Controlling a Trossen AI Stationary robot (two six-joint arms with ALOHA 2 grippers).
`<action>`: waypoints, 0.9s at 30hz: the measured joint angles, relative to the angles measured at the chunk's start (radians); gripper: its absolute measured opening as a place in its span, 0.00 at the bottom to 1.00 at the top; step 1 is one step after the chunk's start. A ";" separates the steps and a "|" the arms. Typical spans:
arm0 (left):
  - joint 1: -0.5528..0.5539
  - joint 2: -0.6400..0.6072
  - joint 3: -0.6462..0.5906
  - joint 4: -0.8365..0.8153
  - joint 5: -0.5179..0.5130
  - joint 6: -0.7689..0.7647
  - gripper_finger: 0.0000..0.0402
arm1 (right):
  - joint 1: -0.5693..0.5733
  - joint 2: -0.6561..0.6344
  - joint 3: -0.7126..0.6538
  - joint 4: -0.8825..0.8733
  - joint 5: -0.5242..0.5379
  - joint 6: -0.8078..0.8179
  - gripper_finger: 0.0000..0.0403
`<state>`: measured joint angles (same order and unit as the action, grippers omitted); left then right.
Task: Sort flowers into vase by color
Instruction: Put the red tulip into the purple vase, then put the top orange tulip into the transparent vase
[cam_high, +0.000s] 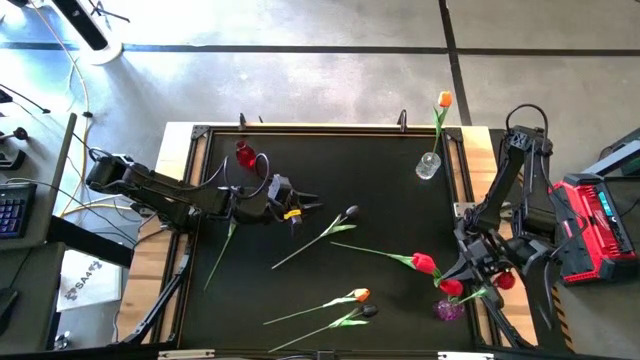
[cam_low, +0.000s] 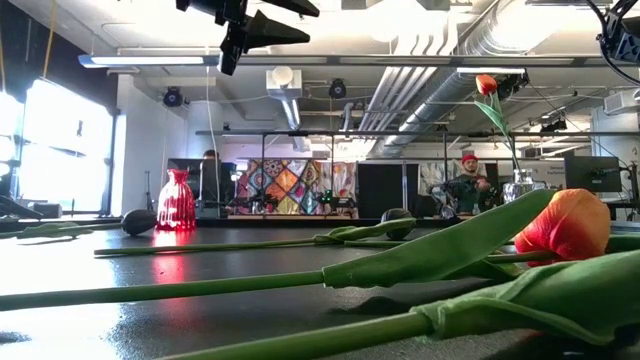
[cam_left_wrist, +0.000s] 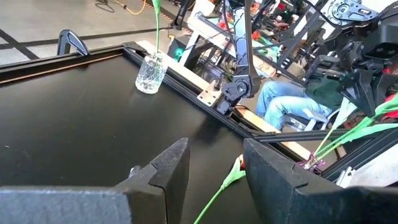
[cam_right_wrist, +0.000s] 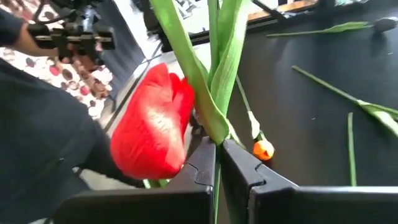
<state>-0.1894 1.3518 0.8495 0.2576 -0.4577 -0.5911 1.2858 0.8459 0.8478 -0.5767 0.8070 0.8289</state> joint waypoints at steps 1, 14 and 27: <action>0.000 0.000 0.000 0.000 0.001 0.000 0.34 | 0.000 0.000 0.000 0.005 -0.011 0.000 0.00; -0.001 0.000 0.000 -0.004 0.010 0.001 0.34 | 0.000 -0.003 0.000 0.046 -0.148 0.039 0.15; -0.002 0.000 0.000 -0.004 0.029 -0.007 0.34 | 0.000 -0.004 0.087 0.034 -0.245 0.087 0.10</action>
<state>-0.1909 1.3518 0.8497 0.2535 -0.4282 -0.5983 1.2859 0.8421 0.9344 -0.5423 0.5625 0.9161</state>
